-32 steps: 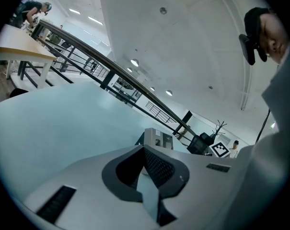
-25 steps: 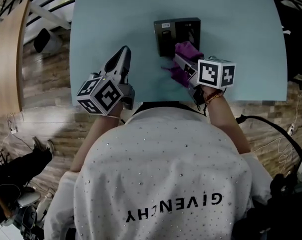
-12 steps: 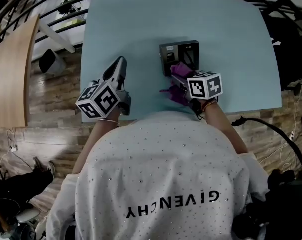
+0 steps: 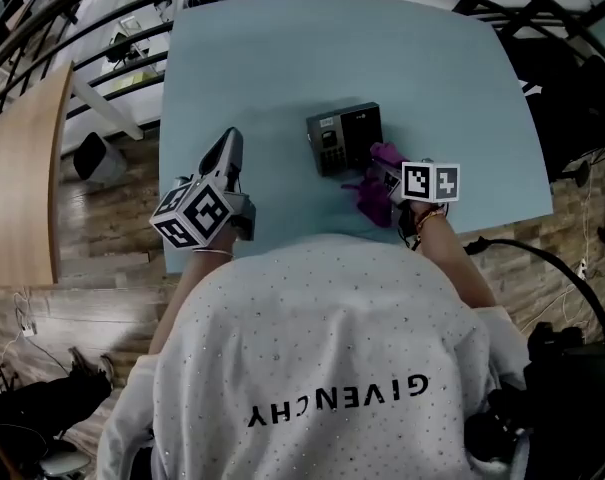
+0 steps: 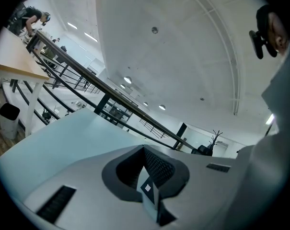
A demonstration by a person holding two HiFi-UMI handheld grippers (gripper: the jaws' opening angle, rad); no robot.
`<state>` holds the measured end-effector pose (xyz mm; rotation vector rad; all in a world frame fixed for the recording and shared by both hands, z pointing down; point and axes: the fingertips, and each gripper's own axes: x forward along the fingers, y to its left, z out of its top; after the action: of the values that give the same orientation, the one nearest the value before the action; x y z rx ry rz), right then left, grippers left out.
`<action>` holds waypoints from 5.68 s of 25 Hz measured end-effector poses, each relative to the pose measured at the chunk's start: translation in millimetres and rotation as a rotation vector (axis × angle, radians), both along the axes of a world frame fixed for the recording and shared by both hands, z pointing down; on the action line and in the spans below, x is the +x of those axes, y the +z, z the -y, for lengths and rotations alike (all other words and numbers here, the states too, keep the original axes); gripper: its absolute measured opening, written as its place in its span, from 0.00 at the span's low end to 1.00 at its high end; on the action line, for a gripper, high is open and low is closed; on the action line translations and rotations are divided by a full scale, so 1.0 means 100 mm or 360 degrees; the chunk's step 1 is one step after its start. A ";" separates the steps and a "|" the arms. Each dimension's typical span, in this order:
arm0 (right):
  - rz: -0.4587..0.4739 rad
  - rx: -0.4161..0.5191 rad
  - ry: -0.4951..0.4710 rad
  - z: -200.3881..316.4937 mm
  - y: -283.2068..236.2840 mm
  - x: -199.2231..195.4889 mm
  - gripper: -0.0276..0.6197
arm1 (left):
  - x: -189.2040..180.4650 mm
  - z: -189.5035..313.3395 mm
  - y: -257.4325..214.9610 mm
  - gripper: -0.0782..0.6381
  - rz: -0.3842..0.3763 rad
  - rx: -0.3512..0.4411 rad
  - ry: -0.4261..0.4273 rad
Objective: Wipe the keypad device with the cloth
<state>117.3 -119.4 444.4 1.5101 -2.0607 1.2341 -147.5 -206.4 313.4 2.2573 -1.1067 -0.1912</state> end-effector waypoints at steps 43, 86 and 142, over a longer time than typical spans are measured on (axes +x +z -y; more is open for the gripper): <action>-0.0454 0.0115 0.0723 0.24 0.12 0.79 0.12 | -0.29 -0.38 0.26 0.11 0.0000 -0.0066 -0.0131; -0.0555 0.0684 -0.0158 1.28 -0.85 -0.90 0.12 | -1.02 -1.03 0.31 0.11 0.0145 -0.0085 -0.0281; 0.0610 0.0344 -0.0505 -0.30 -0.77 -1.56 0.11 | -0.46 -1.32 0.32 0.11 0.0132 -0.0146 -0.0046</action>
<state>-38.5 -89.0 367.9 1.0206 -2.6306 1.2817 -193.6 -74.7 345.5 2.1859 -1.1677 -0.0575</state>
